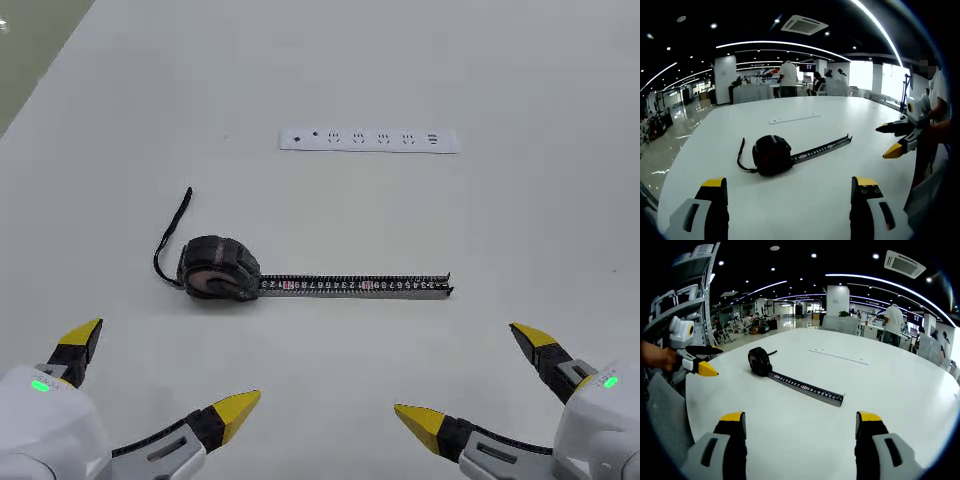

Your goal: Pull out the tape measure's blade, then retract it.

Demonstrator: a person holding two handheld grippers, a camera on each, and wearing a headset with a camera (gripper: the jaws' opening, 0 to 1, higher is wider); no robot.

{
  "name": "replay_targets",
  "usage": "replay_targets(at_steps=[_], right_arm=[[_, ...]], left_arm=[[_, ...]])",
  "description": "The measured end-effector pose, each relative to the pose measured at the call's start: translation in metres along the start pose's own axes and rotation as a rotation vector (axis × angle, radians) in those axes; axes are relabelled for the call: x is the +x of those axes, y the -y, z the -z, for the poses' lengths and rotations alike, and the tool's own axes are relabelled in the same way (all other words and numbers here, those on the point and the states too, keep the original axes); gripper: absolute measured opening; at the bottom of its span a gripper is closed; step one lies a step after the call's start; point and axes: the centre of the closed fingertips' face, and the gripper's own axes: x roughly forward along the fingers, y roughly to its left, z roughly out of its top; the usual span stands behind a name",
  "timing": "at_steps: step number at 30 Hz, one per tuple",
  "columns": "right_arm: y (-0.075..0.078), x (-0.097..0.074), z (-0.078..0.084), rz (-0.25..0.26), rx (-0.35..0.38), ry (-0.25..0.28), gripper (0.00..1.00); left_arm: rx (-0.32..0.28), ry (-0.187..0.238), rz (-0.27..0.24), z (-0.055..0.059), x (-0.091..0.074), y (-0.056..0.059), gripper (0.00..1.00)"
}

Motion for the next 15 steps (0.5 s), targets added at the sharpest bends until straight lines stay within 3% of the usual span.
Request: replay_targets(at_steps=[10, 15], right_arm=[[0.008, 0.007, 0.005, -0.059, -0.022, -0.002, 0.9], [0.012, 0.008, 0.011, -0.116, -0.044, -0.017, 0.86]], left_arm=[[-0.012, 0.002, -0.044, -0.004, 0.007, -0.003, 1.0], [-0.028, 0.005, -0.071, -0.005, 0.011, -0.005, 1.0]])
